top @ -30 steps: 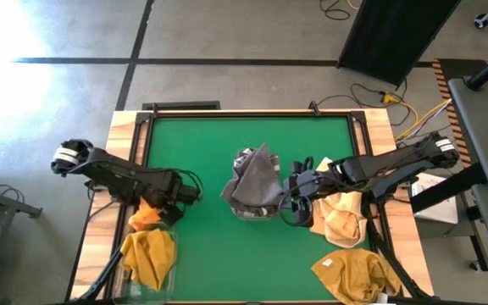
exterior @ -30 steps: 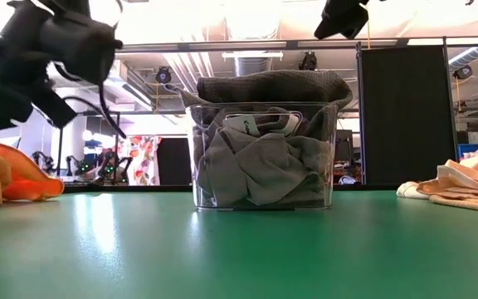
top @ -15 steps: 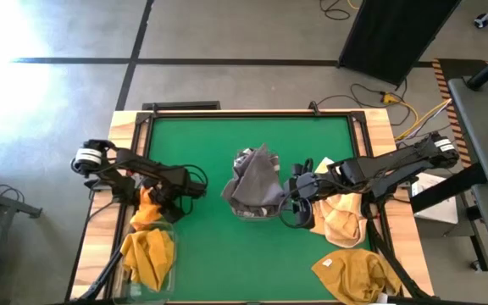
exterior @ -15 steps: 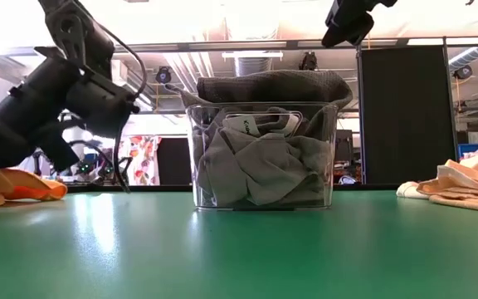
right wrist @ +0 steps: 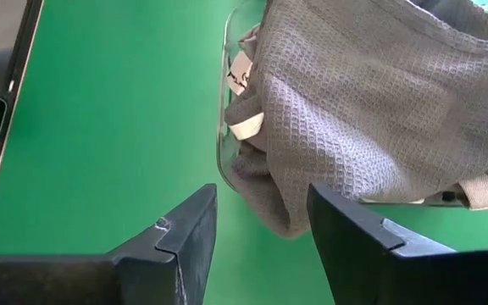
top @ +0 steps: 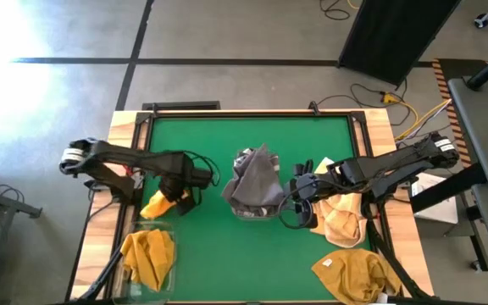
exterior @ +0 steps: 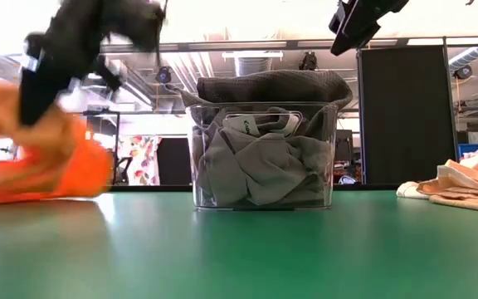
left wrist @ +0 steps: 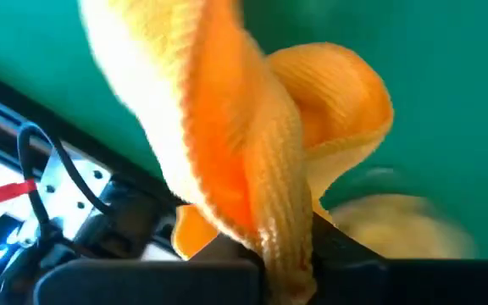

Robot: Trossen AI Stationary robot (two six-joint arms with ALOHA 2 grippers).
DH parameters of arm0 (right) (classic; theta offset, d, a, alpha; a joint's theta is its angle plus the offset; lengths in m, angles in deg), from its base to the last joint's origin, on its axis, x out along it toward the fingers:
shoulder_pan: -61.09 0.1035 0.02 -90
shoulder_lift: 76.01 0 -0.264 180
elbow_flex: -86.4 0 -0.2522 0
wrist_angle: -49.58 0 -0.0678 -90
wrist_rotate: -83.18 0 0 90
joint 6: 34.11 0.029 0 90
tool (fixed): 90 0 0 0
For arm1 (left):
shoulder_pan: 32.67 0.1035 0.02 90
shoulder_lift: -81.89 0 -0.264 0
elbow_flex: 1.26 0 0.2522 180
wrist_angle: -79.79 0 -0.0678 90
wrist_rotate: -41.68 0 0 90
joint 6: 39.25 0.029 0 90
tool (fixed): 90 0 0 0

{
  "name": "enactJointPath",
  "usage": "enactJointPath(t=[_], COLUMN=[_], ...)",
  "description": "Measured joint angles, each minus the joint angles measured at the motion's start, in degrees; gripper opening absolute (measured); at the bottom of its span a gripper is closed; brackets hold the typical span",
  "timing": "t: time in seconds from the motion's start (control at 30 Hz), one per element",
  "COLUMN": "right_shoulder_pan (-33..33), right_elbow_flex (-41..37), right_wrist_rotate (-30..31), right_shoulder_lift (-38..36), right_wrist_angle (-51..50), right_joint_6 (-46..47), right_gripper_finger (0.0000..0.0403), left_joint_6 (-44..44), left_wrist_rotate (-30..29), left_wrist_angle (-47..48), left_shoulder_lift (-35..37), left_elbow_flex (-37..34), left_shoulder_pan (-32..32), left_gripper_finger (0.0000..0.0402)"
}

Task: Sort towels by color in basket
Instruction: Put the top yellow towel into the bottom transparent bin

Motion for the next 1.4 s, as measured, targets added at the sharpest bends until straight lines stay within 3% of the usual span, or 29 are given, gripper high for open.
enactJointPath(t=[0.17, 0.33, 0.57, 0.77, 0.9, 1.07, 1.4], right_shoulder_pan=[0.0, 0.0, 0.0, 0.0, 0.0, 0.0, 0.0], right_elbow_flex=[0.0, 0.0, 0.0, 0.0, 0.0, 0.0, 0.0], right_wrist_rotate=[0.0, 0.0, 0.0, 0.0, 0.0, 0.0, 0.0], right_shoulder_lift=[0.0, 0.0, 0.0, 0.0, 0.0, 0.0, 0.0], right_wrist_angle=[-0.2, -1.1, -1.1, -0.5, -0.5, -0.5, -0.6], right_joint_6=[-2.1, -2.5, -2.5, -2.6, -2.6, -3.6, -4.6], right_gripper_finger=[0.0186, 0.0186, 0.0181, 0.0188, 0.0189, 0.0187, 0.0191], left_joint_6=[-11.1, -30.9, -66.4, -88.4, -92.7, -96.3, -90.8], left_wrist_rotate=[2.2, 6.1, 9.8, 7.3, 9.3, 17.6, 17.1], left_wrist_angle=[2.5, 2.1, 0.5, -1.7, -0.8, 6.1, 3.6], left_shoulder_lift=[4.5, 5.2, 3.0, 2.0, 2.2, 3.2, 2.4], left_elbow_flex=[13.9, 23.1, 28.3, 28.6, 28.8, 33.0, 30.5], left_shoulder_pan=[-8.3, -23.6, -48.1, -61.2, -64.8, -65.4, -62.7], left_gripper_finger=[0.0002, 0.0001, 0.0001, 0.0000, 0.0000, 0.0000, 0.0000])
